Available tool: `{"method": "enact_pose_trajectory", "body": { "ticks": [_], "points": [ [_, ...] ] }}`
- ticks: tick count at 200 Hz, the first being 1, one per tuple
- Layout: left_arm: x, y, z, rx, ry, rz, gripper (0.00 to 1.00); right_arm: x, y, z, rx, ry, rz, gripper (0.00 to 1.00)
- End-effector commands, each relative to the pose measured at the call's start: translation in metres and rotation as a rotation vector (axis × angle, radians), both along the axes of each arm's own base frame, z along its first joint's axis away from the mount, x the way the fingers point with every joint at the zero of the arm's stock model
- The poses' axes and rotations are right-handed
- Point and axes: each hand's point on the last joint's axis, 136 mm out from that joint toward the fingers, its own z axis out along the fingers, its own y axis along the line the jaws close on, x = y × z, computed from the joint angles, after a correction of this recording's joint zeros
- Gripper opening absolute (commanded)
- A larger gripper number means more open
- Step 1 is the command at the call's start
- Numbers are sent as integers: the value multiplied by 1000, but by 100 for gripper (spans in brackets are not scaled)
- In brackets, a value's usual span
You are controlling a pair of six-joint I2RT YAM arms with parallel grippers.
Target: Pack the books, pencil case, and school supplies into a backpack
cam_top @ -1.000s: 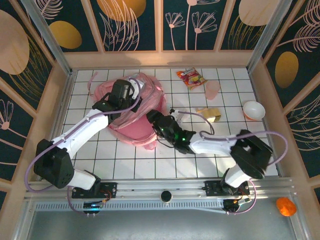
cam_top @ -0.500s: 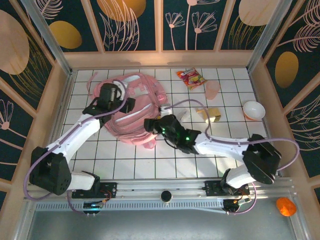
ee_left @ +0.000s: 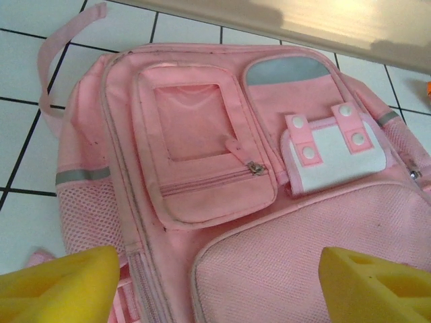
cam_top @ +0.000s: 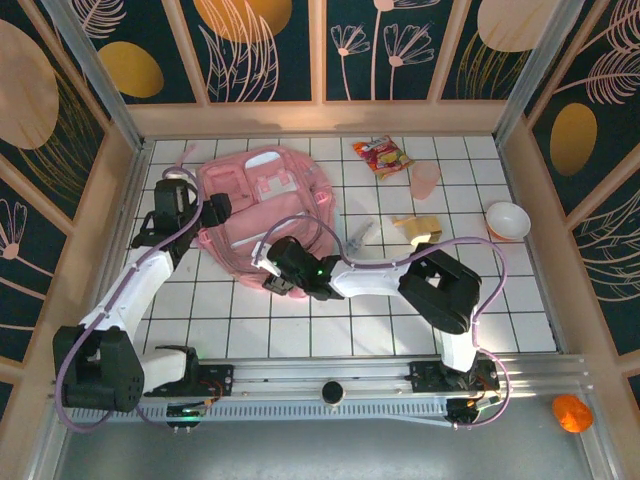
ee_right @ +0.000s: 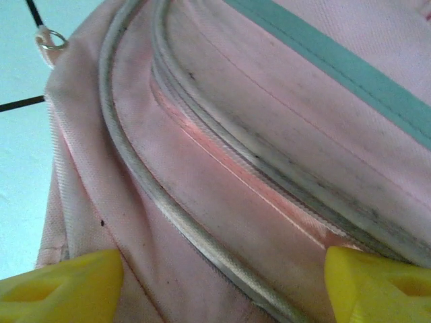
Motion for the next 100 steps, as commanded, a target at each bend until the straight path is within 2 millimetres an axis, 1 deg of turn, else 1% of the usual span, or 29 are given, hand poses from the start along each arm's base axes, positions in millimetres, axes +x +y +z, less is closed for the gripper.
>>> {"method": "enact_pose_trajectory", "body": {
  "ticks": [1,20,25,38,53,61,75,90,100],
  "points": [
    [1,-4,10,-70,-42,-6,77,-18,10,-6,-73,-10,164,79],
    [2,-5,7,-82,-36,-6,77,-26,9,-9,-97,10,212,80],
    [2,-5,7,-85,-35,-5,77,-29,9,-10,-104,16,226,83],
    [2,-6,4,-92,-30,-7,77,-37,6,-9,-122,37,263,86],
    [2,-6,2,-95,-25,-8,77,-42,0,-6,-128,45,274,86],
    [1,-6,1,-98,-23,-9,77,-39,-3,-4,-131,30,262,86],
    [0,-8,0,-104,-23,-14,76,-32,-6,-9,-154,0,242,86],
    [-1,-9,1,-111,-27,-16,76,-23,-4,-14,-167,-20,230,86],
    [-1,-9,1,-112,-28,-18,76,-21,-1,-19,-179,-19,238,86]
  ]
}}
